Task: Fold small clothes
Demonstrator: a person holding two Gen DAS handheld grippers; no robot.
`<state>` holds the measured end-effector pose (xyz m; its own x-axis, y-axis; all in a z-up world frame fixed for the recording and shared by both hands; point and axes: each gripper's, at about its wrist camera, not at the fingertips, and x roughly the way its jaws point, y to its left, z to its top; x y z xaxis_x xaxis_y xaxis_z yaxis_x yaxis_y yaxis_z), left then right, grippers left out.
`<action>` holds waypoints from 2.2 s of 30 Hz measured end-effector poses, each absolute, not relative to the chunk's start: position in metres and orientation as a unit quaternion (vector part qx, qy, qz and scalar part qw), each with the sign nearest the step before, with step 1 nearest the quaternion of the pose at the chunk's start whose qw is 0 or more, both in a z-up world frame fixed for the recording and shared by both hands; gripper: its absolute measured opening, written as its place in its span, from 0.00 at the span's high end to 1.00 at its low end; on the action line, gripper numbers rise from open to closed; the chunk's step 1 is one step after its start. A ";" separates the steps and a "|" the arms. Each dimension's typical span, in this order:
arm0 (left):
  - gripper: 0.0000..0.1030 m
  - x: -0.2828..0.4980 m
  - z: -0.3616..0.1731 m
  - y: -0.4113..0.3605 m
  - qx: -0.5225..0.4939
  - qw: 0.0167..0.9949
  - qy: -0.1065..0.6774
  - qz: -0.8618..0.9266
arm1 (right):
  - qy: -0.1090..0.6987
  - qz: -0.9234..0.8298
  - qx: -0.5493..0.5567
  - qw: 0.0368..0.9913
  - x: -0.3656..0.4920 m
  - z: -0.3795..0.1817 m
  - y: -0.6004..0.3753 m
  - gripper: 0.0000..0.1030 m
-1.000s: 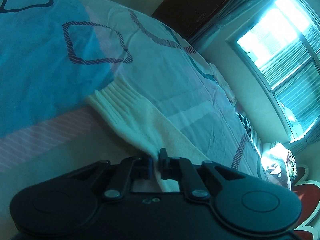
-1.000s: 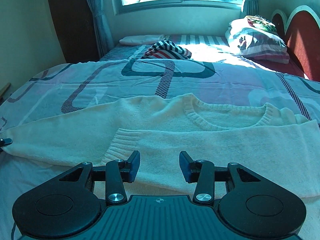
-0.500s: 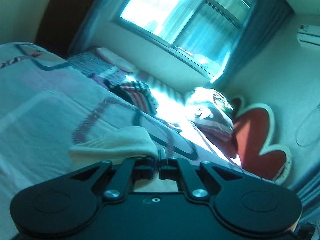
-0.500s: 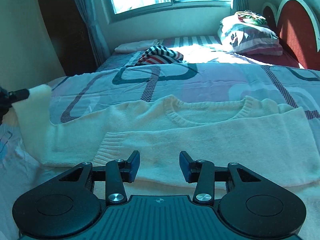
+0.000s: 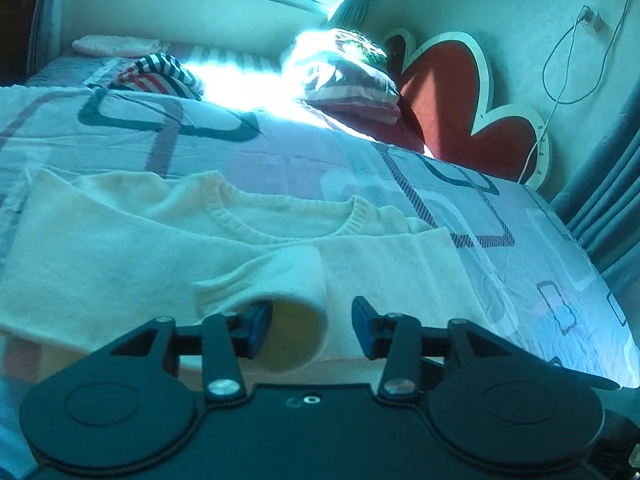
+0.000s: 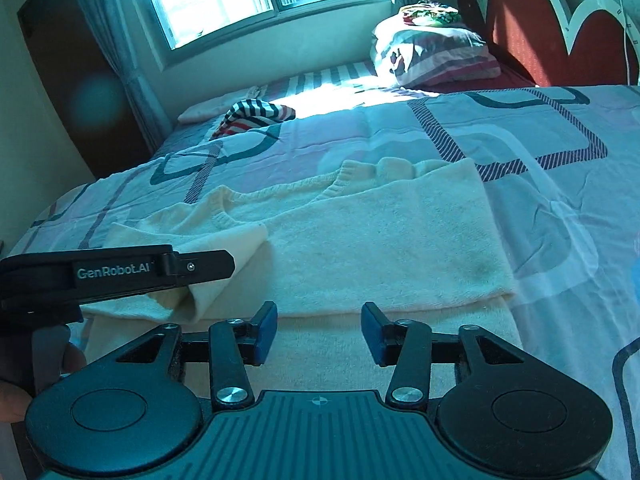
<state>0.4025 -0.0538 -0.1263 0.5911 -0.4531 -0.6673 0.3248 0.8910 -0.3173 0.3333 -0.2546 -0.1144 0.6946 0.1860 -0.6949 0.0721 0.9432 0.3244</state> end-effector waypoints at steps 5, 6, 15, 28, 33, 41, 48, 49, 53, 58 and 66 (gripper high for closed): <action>0.33 0.378 -0.109 -0.008 -0.036 0.922 0.356 -0.147 | 0.377 0.059 0.109 0.918 0.345 -0.112 -0.216 0.30; 0.33 0.376 -0.111 0.001 -0.031 0.923 0.359 -0.136 | 0.377 0.068 0.099 0.918 0.348 -0.113 -0.208 0.30; 0.34 0.371 -0.137 0.045 -0.007 0.923 0.378 -0.073 | 0.381 0.088 -0.045 0.919 0.354 -0.139 -0.157 0.30; 0.35 0.384 -0.156 0.036 0.024 0.924 0.374 -0.070 | 0.346 0.079 -0.065 0.933 0.385 -0.134 -0.160 0.93; 0.34 0.388 -0.158 0.036 0.036 0.929 0.363 -0.060 | 0.330 0.000 0.107 0.938 0.386 -0.104 -0.244 0.98; 0.48 0.393 -0.157 0.037 0.040 0.934 0.350 -0.055 | 0.398 -0.043 0.190 0.896 0.373 -0.135 -0.315 0.98; 0.93 0.391 -0.152 0.046 -0.016 0.941 0.335 -0.046 | 0.387 -0.058 0.246 0.887 0.357 -0.135 -0.341 0.41; 0.94 0.392 -0.153 0.050 -0.028 0.939 0.339 -0.040 | 0.384 -0.054 0.252 0.887 0.354 -0.135 -0.342 0.41; 0.94 0.393 -0.159 0.054 -0.032 0.937 0.347 -0.040 | 0.392 -0.059 0.254 0.882 0.359 -0.140 -0.342 0.42; 0.94 0.393 -0.158 0.049 -0.019 0.936 0.350 -0.039 | 0.407 -0.055 0.218 0.885 0.372 -0.144 -0.330 0.91; 0.92 0.390 -0.156 0.045 0.004 0.935 0.351 -0.051 | 0.410 -0.075 0.136 0.899 0.364 -0.144 -0.326 0.93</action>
